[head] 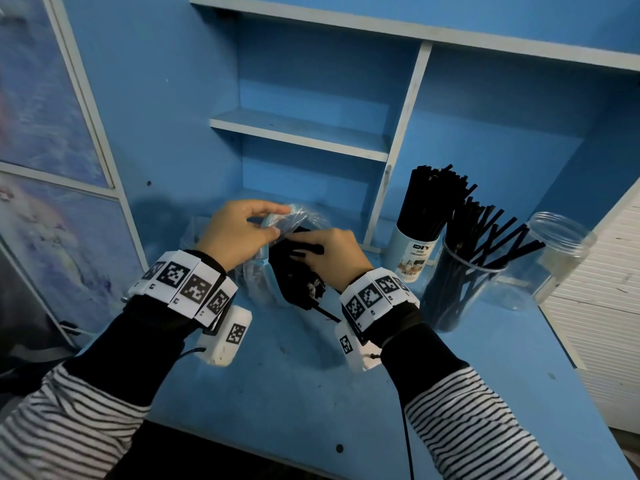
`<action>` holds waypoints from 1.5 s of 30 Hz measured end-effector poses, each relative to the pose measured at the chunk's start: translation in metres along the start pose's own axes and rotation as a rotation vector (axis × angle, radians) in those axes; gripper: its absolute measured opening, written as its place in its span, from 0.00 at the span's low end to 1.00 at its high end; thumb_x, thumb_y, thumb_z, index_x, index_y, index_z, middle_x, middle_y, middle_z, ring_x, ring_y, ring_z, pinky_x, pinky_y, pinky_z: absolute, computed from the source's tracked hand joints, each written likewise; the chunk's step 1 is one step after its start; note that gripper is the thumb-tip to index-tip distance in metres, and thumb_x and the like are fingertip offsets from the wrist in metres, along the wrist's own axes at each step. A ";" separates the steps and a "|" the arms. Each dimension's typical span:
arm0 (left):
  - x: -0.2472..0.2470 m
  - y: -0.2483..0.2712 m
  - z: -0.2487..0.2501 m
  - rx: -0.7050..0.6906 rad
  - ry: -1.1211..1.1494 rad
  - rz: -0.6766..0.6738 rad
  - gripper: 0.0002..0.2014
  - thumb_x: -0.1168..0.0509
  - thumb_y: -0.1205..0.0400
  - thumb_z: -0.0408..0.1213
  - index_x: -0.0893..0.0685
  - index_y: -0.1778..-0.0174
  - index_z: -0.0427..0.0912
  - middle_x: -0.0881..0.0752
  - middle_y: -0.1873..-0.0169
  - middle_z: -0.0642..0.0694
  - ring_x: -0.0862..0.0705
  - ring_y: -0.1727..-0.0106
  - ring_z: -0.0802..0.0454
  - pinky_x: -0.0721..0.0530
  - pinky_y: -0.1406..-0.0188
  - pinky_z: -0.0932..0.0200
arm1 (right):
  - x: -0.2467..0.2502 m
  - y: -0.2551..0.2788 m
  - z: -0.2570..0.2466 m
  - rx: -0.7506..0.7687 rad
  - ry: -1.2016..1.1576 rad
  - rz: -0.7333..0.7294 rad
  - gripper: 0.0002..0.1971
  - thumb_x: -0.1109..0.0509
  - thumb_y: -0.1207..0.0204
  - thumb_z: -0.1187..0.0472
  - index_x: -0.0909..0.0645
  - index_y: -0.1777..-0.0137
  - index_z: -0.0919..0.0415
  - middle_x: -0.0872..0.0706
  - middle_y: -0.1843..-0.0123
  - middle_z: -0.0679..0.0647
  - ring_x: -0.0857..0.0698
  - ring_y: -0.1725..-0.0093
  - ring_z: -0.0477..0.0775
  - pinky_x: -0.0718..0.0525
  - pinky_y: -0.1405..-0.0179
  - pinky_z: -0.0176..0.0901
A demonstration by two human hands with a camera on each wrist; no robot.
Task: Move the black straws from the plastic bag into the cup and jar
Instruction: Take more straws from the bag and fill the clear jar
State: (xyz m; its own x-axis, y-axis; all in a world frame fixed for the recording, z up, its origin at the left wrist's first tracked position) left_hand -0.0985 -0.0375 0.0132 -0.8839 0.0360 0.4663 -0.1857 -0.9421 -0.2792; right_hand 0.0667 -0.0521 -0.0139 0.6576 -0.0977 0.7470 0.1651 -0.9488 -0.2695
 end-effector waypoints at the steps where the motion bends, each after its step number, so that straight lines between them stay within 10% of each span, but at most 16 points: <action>1: 0.000 0.000 0.000 -0.003 -0.005 0.000 0.18 0.28 0.23 0.28 0.12 0.44 0.57 0.13 0.42 0.57 0.19 0.39 0.61 0.27 0.42 0.69 | 0.001 0.001 -0.001 -0.002 -0.001 -0.009 0.18 0.30 0.23 0.68 0.14 0.35 0.53 0.10 0.42 0.53 0.13 0.41 0.50 0.21 0.36 0.34; 12: -0.006 0.002 -0.003 -0.011 0.024 0.019 0.18 0.29 0.22 0.27 0.12 0.43 0.56 0.16 0.45 0.60 0.19 0.42 0.63 0.27 0.46 0.74 | 0.026 0.019 -0.001 -0.061 -0.086 0.010 0.16 0.26 0.23 0.59 0.15 0.36 0.49 0.11 0.39 0.51 0.14 0.41 0.51 0.20 0.32 0.43; 17: -0.009 0.006 -0.003 -0.015 -0.009 0.016 0.18 0.29 0.22 0.28 0.13 0.43 0.55 0.17 0.46 0.58 0.20 0.43 0.61 0.26 0.45 0.68 | 0.053 0.036 0.007 -0.084 -0.097 -0.024 0.16 0.25 0.24 0.58 0.14 0.37 0.45 0.10 0.49 0.44 0.16 0.64 0.32 0.17 0.50 0.28; 22: -0.016 0.013 0.011 -0.177 -0.154 0.121 0.18 0.29 0.23 0.30 0.15 0.41 0.54 0.15 0.41 0.54 0.19 0.39 0.57 0.27 0.38 0.66 | 0.079 0.057 0.012 -0.097 -0.064 -0.056 0.15 0.24 0.25 0.58 0.14 0.39 0.44 0.09 0.59 0.45 0.12 0.65 0.44 0.15 0.57 0.29; 26: -0.042 0.022 0.041 -0.323 -0.153 -0.094 0.23 0.24 0.26 0.45 0.18 0.35 0.60 0.16 0.38 0.62 0.20 0.36 0.64 0.26 0.30 0.63 | 0.097 0.069 0.012 -0.089 -0.047 -0.064 0.15 0.24 0.25 0.59 0.13 0.40 0.46 0.09 0.62 0.50 0.13 0.67 0.43 0.16 0.60 0.29; 30: -0.075 0.025 0.054 -0.406 -0.354 -0.274 0.37 0.20 0.34 0.52 0.24 0.28 0.58 0.21 0.39 0.65 0.24 0.39 0.67 0.34 0.39 0.81 | 0.115 0.082 0.009 -0.094 -0.016 -0.078 0.15 0.24 0.25 0.61 0.13 0.39 0.48 0.12 0.67 0.46 0.15 0.70 0.40 0.17 0.60 0.28; 33: -0.095 0.017 0.060 -0.463 -0.481 -0.286 0.32 0.22 0.32 0.47 0.22 0.31 0.56 0.17 0.37 0.57 0.21 0.36 0.55 0.26 0.34 0.59 | 0.129 0.092 0.005 -0.091 0.024 -0.092 0.15 0.24 0.25 0.60 0.13 0.39 0.46 0.11 0.65 0.47 0.15 0.69 0.42 0.18 0.62 0.28; 37: -0.112 0.007 0.067 -0.390 -0.474 -0.257 0.08 0.29 0.27 0.48 0.20 0.56 0.55 0.17 0.60 0.55 0.16 0.54 0.51 0.20 0.57 0.54 | 0.151 0.102 -0.001 -0.072 0.046 -0.090 0.15 0.25 0.24 0.61 0.13 0.41 0.43 0.10 0.65 0.52 0.20 0.70 0.42 0.24 0.69 0.28; 42: -0.123 0.010 0.078 -0.393 -0.284 -0.253 0.12 0.31 0.22 0.52 0.21 0.65 0.52 0.18 0.72 0.52 0.18 0.68 0.55 0.22 0.69 0.56 | 0.176 0.107 -0.010 -0.062 0.091 -0.028 0.14 0.24 0.25 0.60 0.13 0.41 0.42 0.16 0.71 0.27 0.20 0.72 0.33 0.27 0.66 0.21; 45: -0.129 0.011 0.086 -0.386 -0.188 -0.261 0.11 0.32 0.20 0.53 0.22 0.65 0.56 0.20 0.75 0.57 0.21 0.72 0.64 0.29 0.73 0.66 | 0.191 0.107 -0.018 -0.029 0.144 0.120 0.19 0.22 0.28 0.53 0.15 0.37 0.41 0.11 0.56 0.31 0.20 0.66 0.25 0.28 0.60 0.17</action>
State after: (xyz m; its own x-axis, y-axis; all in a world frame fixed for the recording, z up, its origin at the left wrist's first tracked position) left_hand 0.0503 -0.0814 0.0217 -0.7005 0.1601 0.6955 -0.5674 -0.7160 -0.4067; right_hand 0.1968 -0.1783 0.1111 0.5592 -0.2511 0.7901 0.0689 -0.9357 -0.3461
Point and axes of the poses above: each hand's wrist, its own y-axis away from the middle knuckle, its own x-axis out of the back of the hand, z = x × y, the point moved 3 cm from there along -y, towards the middle knuckle
